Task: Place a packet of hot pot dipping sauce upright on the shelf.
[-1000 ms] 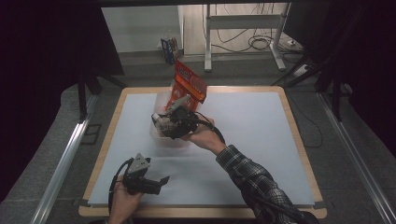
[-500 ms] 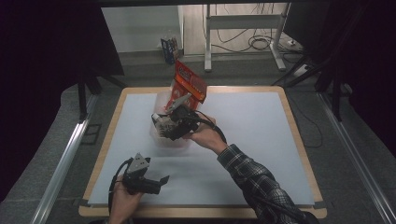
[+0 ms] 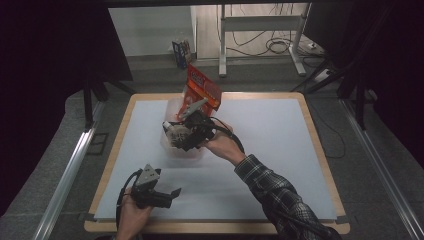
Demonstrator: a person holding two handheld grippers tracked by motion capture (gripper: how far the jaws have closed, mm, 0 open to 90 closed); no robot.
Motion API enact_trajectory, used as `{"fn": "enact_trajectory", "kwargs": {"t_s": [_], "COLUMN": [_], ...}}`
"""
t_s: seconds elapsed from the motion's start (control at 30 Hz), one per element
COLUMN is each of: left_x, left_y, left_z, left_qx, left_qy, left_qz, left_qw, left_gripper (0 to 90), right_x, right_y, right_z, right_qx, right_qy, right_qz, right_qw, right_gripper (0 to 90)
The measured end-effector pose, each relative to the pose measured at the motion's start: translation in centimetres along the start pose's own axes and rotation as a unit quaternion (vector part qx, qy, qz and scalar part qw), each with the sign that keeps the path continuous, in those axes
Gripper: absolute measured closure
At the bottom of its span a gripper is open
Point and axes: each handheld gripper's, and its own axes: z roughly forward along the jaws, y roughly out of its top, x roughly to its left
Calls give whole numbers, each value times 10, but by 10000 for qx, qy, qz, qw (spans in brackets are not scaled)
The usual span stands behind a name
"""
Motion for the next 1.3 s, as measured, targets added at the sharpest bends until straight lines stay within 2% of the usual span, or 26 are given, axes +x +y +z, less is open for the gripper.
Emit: {"fn": "enact_trajectory", "kwargs": {"t_s": [0.53, 0.87, 1.3], "left_x": [0, 0, 1], "left_y": [0, 0, 0], "left_z": [0, 0, -1], "left_qx": [0, -71, -171], "left_qy": [5, -45, -90], "left_qz": [8, 37, -41], "left_qw": [10000, 10000, 9998], "left_gripper": [0, 0, 1], "right_x": [2, -1, -1], "right_y": [-2, -8, -13], "right_z": [-7, -17, -25], "right_qx": [9, -12, -44], "right_qy": [-70, -112, -191], "right_qz": [-69, 9, 34], "right_qw": [10000, 9999, 9998], "right_gripper": [58, 57, 18]}}
